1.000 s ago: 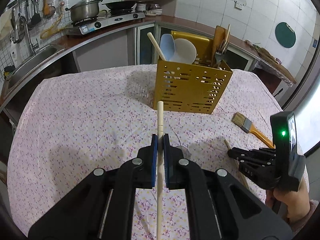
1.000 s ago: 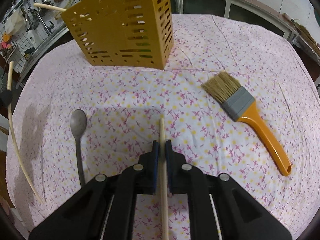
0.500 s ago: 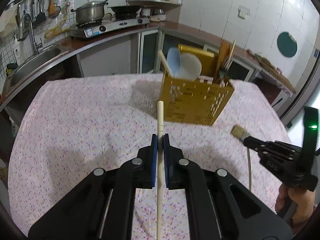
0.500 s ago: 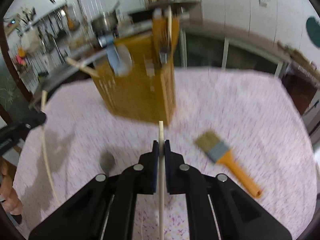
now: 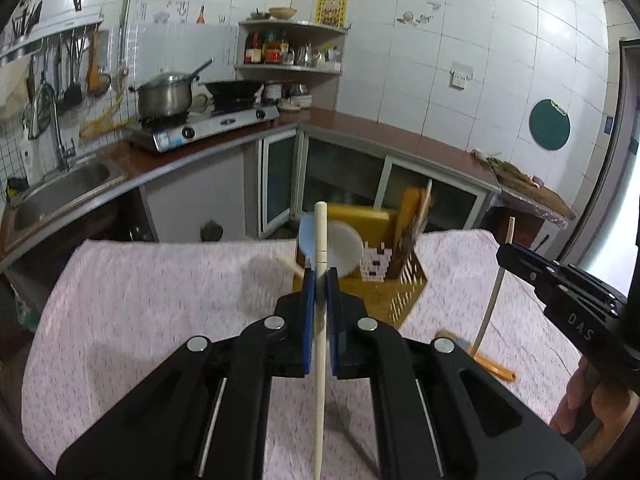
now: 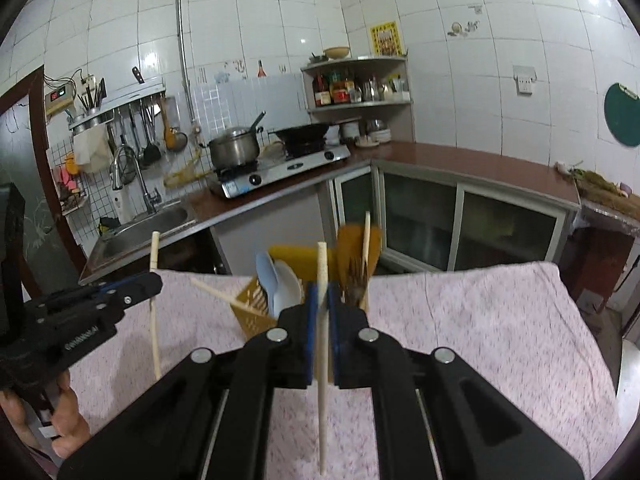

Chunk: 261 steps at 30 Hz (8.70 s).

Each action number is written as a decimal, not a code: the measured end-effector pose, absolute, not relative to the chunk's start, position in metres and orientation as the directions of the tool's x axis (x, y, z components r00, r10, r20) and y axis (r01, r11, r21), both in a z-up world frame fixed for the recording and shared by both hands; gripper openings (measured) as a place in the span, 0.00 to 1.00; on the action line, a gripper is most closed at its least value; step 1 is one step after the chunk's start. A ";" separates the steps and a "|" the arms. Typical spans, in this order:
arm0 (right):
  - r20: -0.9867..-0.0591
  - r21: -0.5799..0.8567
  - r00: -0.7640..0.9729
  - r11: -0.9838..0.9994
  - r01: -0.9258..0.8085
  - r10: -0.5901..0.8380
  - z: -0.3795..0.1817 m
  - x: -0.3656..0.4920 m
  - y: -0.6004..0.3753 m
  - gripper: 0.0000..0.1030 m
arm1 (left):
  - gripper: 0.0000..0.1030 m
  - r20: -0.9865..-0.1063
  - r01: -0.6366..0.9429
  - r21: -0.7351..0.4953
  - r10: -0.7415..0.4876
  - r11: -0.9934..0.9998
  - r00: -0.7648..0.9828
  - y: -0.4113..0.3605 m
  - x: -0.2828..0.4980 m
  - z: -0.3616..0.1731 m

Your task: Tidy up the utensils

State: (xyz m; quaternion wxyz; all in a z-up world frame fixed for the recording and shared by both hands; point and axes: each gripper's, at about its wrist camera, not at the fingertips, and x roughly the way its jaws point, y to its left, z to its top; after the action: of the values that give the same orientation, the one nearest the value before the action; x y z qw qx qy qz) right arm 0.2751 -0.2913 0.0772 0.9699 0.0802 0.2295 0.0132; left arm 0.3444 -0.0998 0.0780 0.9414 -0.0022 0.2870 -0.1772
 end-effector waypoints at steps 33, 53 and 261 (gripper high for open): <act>-0.186 0.126 0.982 0.991 0.034 -0.010 0.136 0.361 -0.313 0.06 | 0.04 -0.246 0.385 -0.114 -0.401 0.916 0.882 -0.152 0.464 0.112; -0.216 0.119 0.976 0.993 0.020 0.006 0.084 0.369 -0.309 0.06 | 0.05 -0.307 0.374 -0.052 -0.371 0.926 0.877 -0.142 0.461 0.082; -0.778 0.171 0.613 0.985 0.002 0.134 -0.116 0.373 -0.370 0.33 | 0.31 -0.917 -0.074 -0.120 -0.082 0.990 0.390 -0.036 0.484 -0.109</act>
State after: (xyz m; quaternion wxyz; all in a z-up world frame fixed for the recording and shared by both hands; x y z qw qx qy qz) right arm 0.3733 -0.3696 -0.1158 0.8948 0.0774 0.4381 0.0370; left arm 0.4844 -0.0357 -0.1095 0.8305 -0.0706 0.5525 -0.0025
